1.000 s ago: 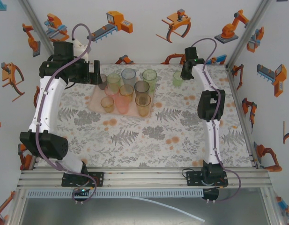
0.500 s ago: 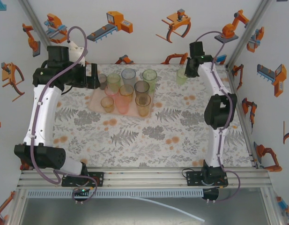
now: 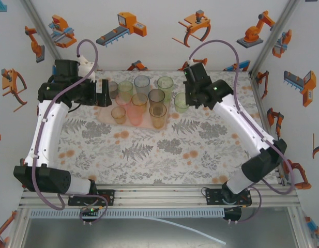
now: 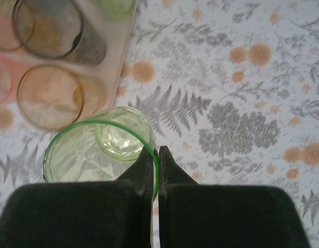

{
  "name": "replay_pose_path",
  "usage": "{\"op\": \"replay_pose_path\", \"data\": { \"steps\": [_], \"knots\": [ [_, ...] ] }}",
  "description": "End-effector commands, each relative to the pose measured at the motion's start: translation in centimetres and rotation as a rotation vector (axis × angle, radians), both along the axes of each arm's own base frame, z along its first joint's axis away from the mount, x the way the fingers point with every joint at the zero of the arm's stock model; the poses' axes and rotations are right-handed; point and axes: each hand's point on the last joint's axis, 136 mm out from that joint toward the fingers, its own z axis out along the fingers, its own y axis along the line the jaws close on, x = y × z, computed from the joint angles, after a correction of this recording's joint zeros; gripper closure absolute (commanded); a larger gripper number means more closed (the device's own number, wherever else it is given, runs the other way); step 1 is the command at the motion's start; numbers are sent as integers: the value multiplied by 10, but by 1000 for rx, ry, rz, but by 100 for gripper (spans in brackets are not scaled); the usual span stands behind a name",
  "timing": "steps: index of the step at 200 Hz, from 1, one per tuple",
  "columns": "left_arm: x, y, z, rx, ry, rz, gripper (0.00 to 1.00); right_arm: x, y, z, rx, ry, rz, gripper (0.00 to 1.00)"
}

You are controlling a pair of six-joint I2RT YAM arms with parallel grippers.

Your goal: Place the glasses into the tray

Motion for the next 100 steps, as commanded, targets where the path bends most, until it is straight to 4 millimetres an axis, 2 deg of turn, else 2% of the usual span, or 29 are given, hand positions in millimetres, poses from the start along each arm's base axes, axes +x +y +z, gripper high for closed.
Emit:
{"op": "replay_pose_path", "data": {
  "steps": [1, 17, 37, 76, 100],
  "knots": [
    [-11, 1, 8, -36, -24, 13, 3, -39, 3, -6, -6, 26, -41, 100],
    [-15, 4, 11, -65, -27, 23, 3, -61, 30, -17, 17, 40, -6, 100],
    [-18, 7, 10, -91, -28, 32, 3, -80, 64, -36, 8, 46, 35, 100],
    [-17, 23, 0, -79, -21, 90, 3, -89, 133, -82, 109, 96, 119, 100],
    [-20, 31, 0, -48, -48, 104, 3, -87, 156, -112, 81, 137, 148, 100]
  ]
}}
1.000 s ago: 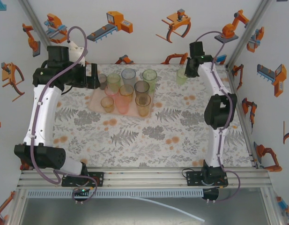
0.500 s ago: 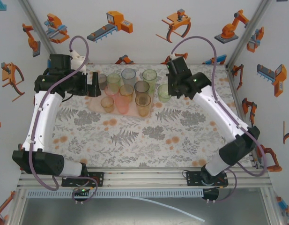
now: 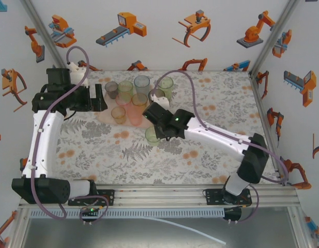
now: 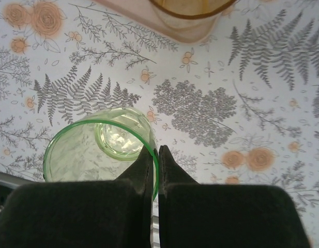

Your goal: Place the glasses into the tray

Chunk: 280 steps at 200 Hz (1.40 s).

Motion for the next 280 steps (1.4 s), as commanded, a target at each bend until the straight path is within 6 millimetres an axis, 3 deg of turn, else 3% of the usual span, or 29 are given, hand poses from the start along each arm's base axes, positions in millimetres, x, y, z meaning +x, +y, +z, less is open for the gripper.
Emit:
{"op": "replay_pose_path", "data": {
  "steps": [1, 20, 63, 107, 152, 212, 238, 280],
  "knots": [
    [-4, 7, 9, 12, -49, 18, 3, 8, 31, -10, 81, 0, -14, 100],
    [-8, 12, 6, 37, -46, 29, 3, 8, 47, -35, 53, 49, 18, 100],
    [-15, 19, 5, 41, -35, 63, 3, 5, 68, -68, 13, 94, 56, 100],
    [-21, 19, 3, -10, -7, 77, 3, 3, 82, -92, -8, 116, 74, 100],
    [-24, 20, -2, -2, 22, 70, 3, 1, 91, -104, -14, 138, 87, 100],
    [-28, 19, 1, -7, 19, 64, 3, -1, 90, -97, -16, 137, 91, 83],
    [-32, 15, -5, -25, 50, 51, 3, -1, 89, -86, -7, 124, 97, 73],
    [-49, 3, -30, -88, 134, 19, 3, 1, 91, -55, 31, 89, 110, 69]
  ]
}}
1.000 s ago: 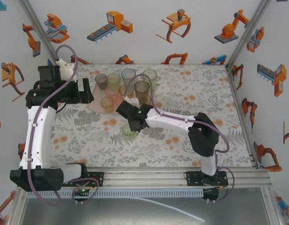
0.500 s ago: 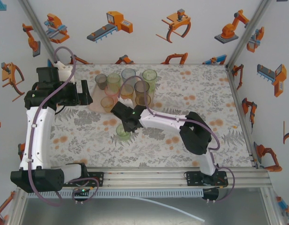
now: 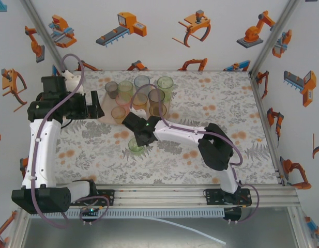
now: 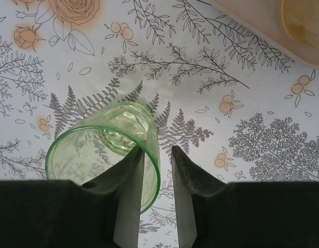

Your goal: Place the glasses into the tray

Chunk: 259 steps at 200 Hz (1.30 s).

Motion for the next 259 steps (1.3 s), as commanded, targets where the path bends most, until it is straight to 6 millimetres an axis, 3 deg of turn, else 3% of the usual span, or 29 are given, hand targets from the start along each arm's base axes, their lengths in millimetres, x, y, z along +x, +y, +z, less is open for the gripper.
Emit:
{"op": "replay_pose_path", "data": {
  "steps": [1, 34, 58, 99, 118, 147, 182, 212, 259],
  "knots": [
    [-20, -11, -17, -68, 79, -23, 3, 0, 5, 46, 60, -50, 9, 69],
    [-32, -20, -52, -4, 119, -111, 3, 3, 0, 100, 100, -116, 14, 68],
    [-39, -34, -66, 16, 133, -187, 3, 2, -14, 145, 132, -168, 1, 68],
    [-34, -77, -99, 131, 128, -361, 0, 7, -71, 223, 139, -324, -94, 68],
    [-29, -96, -112, 115, 164, -399, 5, 12, -110, 243, 124, -382, -172, 68],
    [-27, -120, -129, 160, 160, -460, 10, 13, -165, 245, 126, -402, -293, 68],
    [-30, -142, -151, 197, 174, -512, 17, 11, -207, 239, 143, -411, -397, 68],
    [-27, -150, -167, 206, 204, -509, 27, 12, -221, 228, 136, -400, -434, 68],
    [-35, -160, -185, 212, 260, -517, 44, 13, -225, 212, 110, -382, -449, 68]
  ]
}}
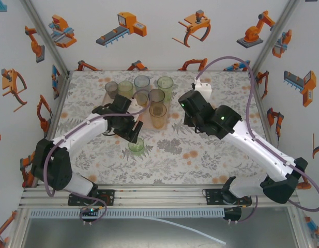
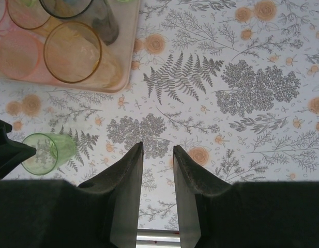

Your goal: Place the glasses into the tray

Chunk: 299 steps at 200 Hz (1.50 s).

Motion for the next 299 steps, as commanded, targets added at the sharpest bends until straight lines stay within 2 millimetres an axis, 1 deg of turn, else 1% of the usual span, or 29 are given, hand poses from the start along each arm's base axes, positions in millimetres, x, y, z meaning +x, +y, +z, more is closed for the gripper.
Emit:
{"op": "replay_pose_path", "data": {
  "steps": [1, 25, 30, 40, 45, 79, 89, 104, 125, 133, 139, 158, 167, 180, 200, 227, 236, 255, 270, 281, 299],
  "knots": [
    [-4, -2, -8, 3, 21, 17, 45, 1, -8, 1, 10, -16, -44, 68],
    [-7, -2, -17, 9, 47, 22, 49, 1, -11, -3, 7, -15, -50, 68],
    [-8, -1, -19, 11, 53, 24, 52, 1, -11, -3, 9, -16, -51, 68],
    [-10, 0, -22, 13, 59, 27, 62, 1, -13, -3, 12, -20, -54, 68],
    [-10, 0, -22, 13, 61, 27, 64, 1, -13, -3, 12, -20, -55, 68],
    [-16, -1, -28, 6, 81, 23, 65, -2, -17, -6, 10, -20, -64, 68],
    [-17, 0, -30, 12, 82, 23, 67, -2, -18, -6, 12, -21, -65, 68],
    [-15, 1, -30, 18, 74, 27, 75, -3, -20, -5, 14, -24, -69, 68],
    [-15, 2, -28, 23, 70, 29, 79, -3, -22, -4, 14, -31, -73, 68],
    [-14, 3, -27, 24, 64, 31, 85, -3, -23, -4, 14, -32, -73, 68],
    [-14, 3, -26, 26, 62, 33, 88, -4, -23, -4, 11, -33, -74, 68],
    [-11, 4, -20, 36, 49, 38, 92, -3, -24, -5, 9, -30, -77, 68],
    [-9, 5, -16, 41, 46, 42, 96, -3, -25, -6, 6, -29, -79, 68],
    [-8, 6, -10, 56, 40, 39, 98, -2, -26, -7, 5, -28, -81, 68],
    [-5, 11, 7, 77, 19, 37, 100, -1, -27, -8, 2, -26, -84, 68],
    [-10, 24, 45, 82, -45, 35, 100, -1, -30, -9, 0, -25, -88, 68],
    [-11, 33, 58, 93, -74, 49, 98, 1, -32, -9, -2, -23, -90, 68],
    [-8, 60, 88, 103, -114, 123, 97, 5, -35, -11, 0, -15, -96, 68],
    [-1, 87, 109, 77, -125, 217, 97, 9, -36, -12, 17, -15, -99, 68],
    [4, 104, 119, 70, -143, 266, 97, 11, -37, -12, 29, -17, -100, 68],
    [20, 130, 131, 75, -191, 358, 96, 15, -38, -11, 37, -18, -98, 68]
  ]
}}
